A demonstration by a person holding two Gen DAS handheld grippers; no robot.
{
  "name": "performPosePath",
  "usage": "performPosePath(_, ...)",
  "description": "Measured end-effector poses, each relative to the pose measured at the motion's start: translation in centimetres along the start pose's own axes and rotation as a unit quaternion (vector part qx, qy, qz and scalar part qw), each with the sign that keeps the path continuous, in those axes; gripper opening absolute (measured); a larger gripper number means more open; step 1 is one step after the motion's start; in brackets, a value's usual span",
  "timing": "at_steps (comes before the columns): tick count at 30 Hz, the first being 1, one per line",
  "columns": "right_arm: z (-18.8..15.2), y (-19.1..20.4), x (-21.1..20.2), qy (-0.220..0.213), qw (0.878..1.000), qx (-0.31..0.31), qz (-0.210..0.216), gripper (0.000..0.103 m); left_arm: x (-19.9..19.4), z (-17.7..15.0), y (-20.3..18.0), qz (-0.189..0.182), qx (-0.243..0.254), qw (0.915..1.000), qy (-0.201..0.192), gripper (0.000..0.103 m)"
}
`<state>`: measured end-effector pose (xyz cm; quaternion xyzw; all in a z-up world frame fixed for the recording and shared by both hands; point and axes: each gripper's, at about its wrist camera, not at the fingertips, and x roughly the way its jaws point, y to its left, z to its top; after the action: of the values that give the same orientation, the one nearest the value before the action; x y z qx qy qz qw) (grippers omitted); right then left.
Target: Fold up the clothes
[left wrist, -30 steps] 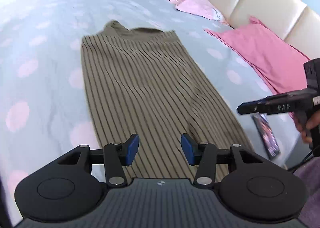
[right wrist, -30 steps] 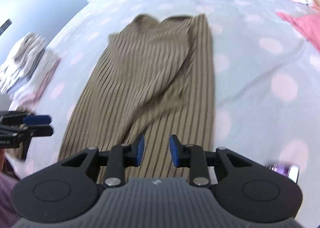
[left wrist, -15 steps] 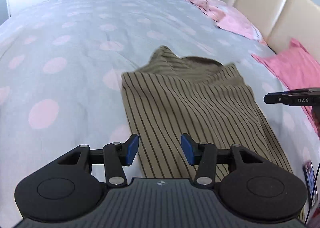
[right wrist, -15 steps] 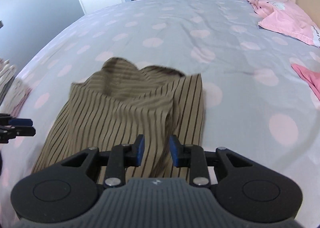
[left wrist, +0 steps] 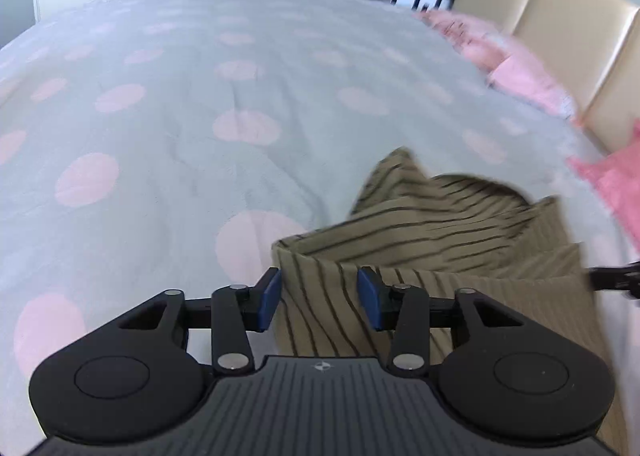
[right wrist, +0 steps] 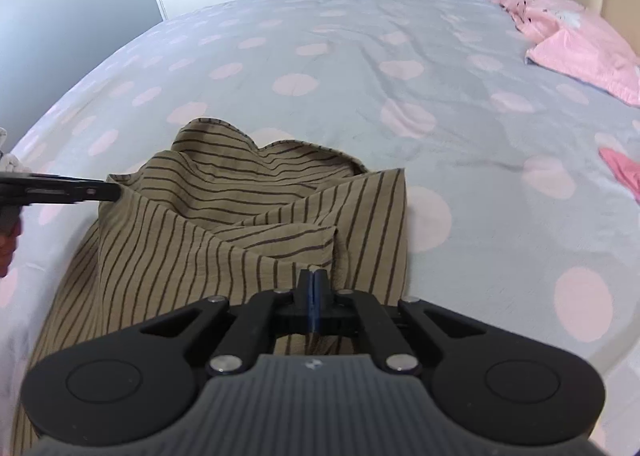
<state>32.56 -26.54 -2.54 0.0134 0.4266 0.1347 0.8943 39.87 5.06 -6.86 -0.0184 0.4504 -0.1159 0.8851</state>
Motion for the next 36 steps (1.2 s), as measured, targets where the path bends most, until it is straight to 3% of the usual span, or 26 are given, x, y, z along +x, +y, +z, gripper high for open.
performPosePath(5, 1.0, 0.2, -0.8, -0.007, 1.000, -0.004, 0.003, 0.000, 1.1, 0.1, 0.9, 0.025, -0.025, 0.9994, 0.001, 0.036)
performPosePath(11, 2.7, 1.2, -2.2, -0.005, 0.999, 0.024, 0.042, 0.000, -3.6, 0.1, 1.8, 0.022, -0.021, 0.9992, -0.026, 0.037)
performPosePath(17, 4.5, 6.8, -3.3, -0.002, 0.996, 0.015, 0.091, 0.000, -9.7, -1.8, 2.0, 0.029, 0.028, 0.9989, -0.025, 0.041)
performPosePath(21, 5.7, 11.7, -2.8, 0.001, 0.996, -0.009, 0.094, 0.000, -12.8, -3.6, 2.2, 0.014, 0.048, 0.9983, -0.029, 0.043)
performPosePath(28, 6.9, 18.7, 1.1, 0.027, 0.996, -0.031, 0.081, 0.000, -13.1, -5.1, 2.5, 0.000, 0.057, 0.9982, -0.018, 0.043)
performPosePath(32, 6.8, 20.8, 3.9, 0.037, 0.997, -0.043, 0.056, 0.001, -12.8, -5.6, 2.5, -0.013, 0.062, 0.9979, -0.009, 0.043)
performPosePath(35, 6.6, 20.9, 4.7, 0.041, 0.997, -0.032, 0.065, 0.009, -12.5, -6.0, 2.5, -0.022, 0.066, 0.9976, -0.003, 0.043)
performPosePath(36, 6.6, 20.8, 4.8, 0.041, 0.996, -0.027, 0.071, 0.021, -12.4, -6.1, 2.5, -0.025, 0.068, 0.9974, -0.001, 0.043)
